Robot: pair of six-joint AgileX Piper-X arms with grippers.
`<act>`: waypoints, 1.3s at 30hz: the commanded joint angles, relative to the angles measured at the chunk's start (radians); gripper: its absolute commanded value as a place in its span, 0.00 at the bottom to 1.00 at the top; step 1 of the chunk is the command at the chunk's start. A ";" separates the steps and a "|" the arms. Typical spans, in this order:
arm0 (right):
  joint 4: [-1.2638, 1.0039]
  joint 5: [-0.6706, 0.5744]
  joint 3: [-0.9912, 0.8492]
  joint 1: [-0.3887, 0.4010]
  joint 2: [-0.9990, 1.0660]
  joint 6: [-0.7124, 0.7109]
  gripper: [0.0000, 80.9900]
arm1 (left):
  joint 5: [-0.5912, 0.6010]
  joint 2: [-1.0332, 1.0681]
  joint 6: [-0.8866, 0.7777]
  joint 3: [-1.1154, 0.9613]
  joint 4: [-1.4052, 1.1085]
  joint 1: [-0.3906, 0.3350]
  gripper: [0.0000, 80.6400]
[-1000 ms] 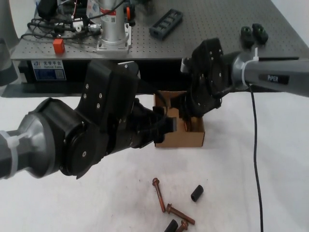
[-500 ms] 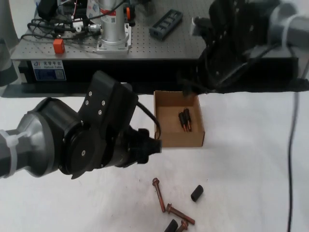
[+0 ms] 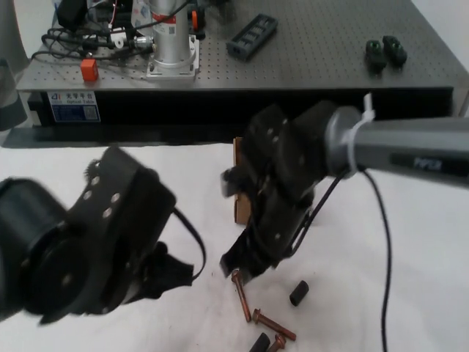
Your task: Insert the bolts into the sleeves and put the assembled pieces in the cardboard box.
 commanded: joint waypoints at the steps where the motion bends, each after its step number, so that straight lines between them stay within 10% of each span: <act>1: -0.018 0.003 -0.003 0.026 0.030 0.017 0.40 | -0.021 -0.046 -0.007 0.018 -0.005 0.005 0.44; 10: -0.051 0.027 -0.003 0.068 0.101 0.023 0.37 | -0.009 -0.138 -0.005 0.034 -0.005 0.005 0.44; 14: -0.061 0.064 -0.003 0.067 0.105 0.013 0.09 | 0.081 -0.138 0.011 0.035 -0.005 0.005 0.44; 17: -0.110 0.042 -0.003 0.041 0.085 0.004 0.06 | 0.183 -0.138 0.011 0.035 -0.005 0.005 0.44; 30: -0.065 -0.031 0.214 -0.334 -0.445 -0.039 0.06 | 0.665 0.140 0.164 -0.114 -0.121 -0.029 0.44; 39: 0.012 -0.052 0.512 -0.517 -0.769 -0.045 0.06 | 0.483 0.511 0.427 -0.431 0.194 -0.198 0.44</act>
